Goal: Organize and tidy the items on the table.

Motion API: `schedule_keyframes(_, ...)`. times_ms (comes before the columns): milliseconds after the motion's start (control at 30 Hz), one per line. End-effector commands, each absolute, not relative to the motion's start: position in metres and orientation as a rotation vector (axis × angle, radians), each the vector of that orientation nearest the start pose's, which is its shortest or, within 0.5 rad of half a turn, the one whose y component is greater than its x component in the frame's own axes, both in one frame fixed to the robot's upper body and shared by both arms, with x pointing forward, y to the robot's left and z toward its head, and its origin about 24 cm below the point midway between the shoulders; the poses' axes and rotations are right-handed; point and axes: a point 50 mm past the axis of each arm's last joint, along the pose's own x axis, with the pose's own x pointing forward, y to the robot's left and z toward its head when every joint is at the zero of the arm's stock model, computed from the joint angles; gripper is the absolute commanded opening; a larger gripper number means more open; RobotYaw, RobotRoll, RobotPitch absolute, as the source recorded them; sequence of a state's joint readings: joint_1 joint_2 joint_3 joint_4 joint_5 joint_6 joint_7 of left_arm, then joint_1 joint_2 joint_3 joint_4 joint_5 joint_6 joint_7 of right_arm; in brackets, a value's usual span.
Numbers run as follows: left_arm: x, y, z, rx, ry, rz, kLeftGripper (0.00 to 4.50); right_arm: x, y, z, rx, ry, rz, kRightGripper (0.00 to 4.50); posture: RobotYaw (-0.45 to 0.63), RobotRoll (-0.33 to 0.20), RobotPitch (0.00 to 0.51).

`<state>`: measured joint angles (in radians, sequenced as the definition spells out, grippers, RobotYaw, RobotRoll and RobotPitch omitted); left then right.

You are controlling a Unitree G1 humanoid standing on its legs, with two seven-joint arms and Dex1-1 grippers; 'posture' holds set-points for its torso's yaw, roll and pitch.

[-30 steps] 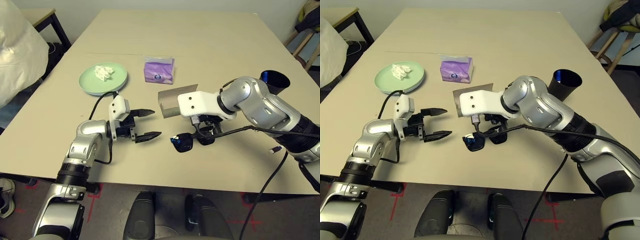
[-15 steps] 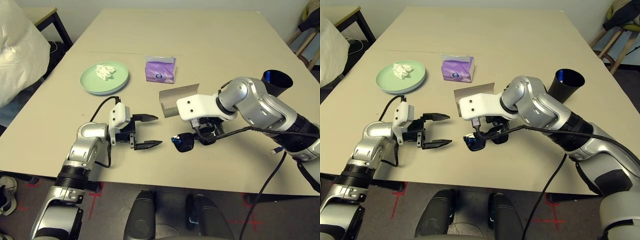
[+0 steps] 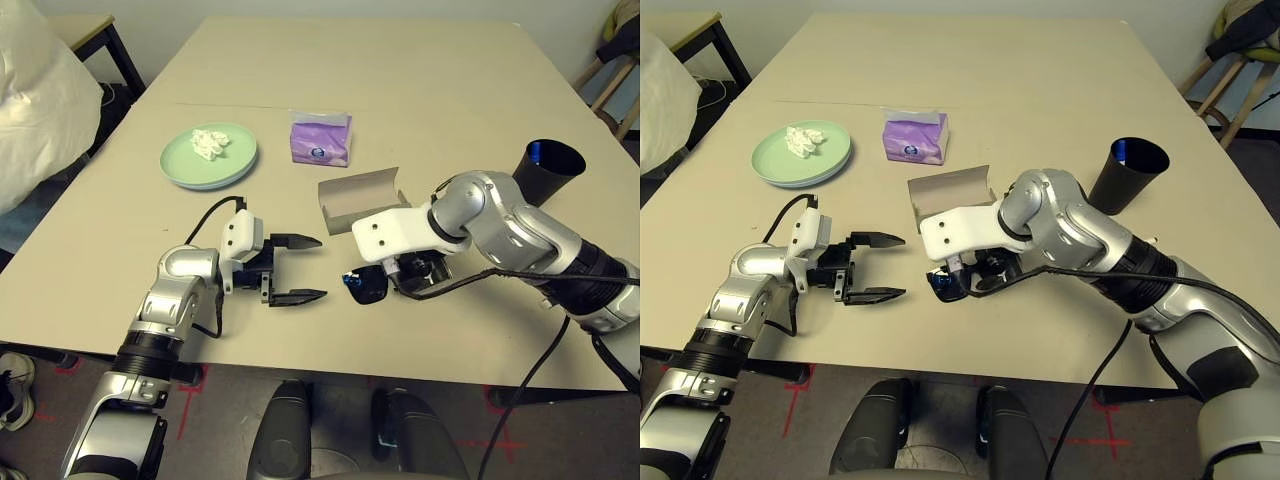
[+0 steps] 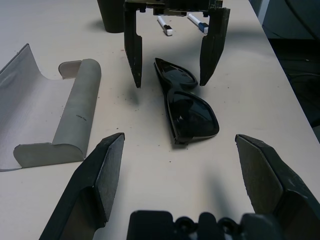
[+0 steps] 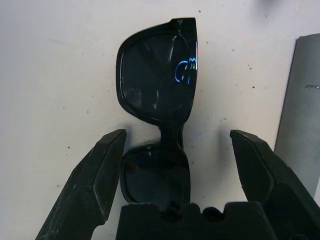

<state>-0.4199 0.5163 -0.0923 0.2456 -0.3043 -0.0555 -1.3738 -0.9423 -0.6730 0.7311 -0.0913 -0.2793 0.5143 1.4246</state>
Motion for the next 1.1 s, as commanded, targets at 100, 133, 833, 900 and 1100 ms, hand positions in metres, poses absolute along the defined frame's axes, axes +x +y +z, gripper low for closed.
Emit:
schedule_keyframes(100,0.2818,0.1701,0.1105,0.352,-0.022,-1.446,4.48,0.3019,-0.0896,0.1692,-1.358,0.556,1.424,4.50,0.27,0.000,0.143)
schedule_keyframes(133,0.2816,0.1700,0.1102,0.353,-0.022,-1.445,4.48,0.3028,-0.0891,0.1686,-1.360,0.558,1.422,4.50,0.27,0.000,0.140)
schedule_keyframes(833,0.2791,0.1716,0.1082,0.367,-0.010,-1.445,4.50,0.3067,-0.0874,0.1635,-1.382,0.558,1.422,3.16,0.28,0.000,0.137)
schedule_keyframes(900,0.2787,0.1715,0.1084,0.367,-0.011,-1.446,4.50,0.3067,-0.0878,0.1622,-1.385,0.558,1.421,2.41,0.29,0.000,0.139)
schedule_keyframes(1100,0.2780,0.1720,0.1080,0.367,-0.006,-1.446,4.50,0.3070,-0.0876,0.1628,-1.388,0.551,1.419,0.40,0.28,0.000,0.137)
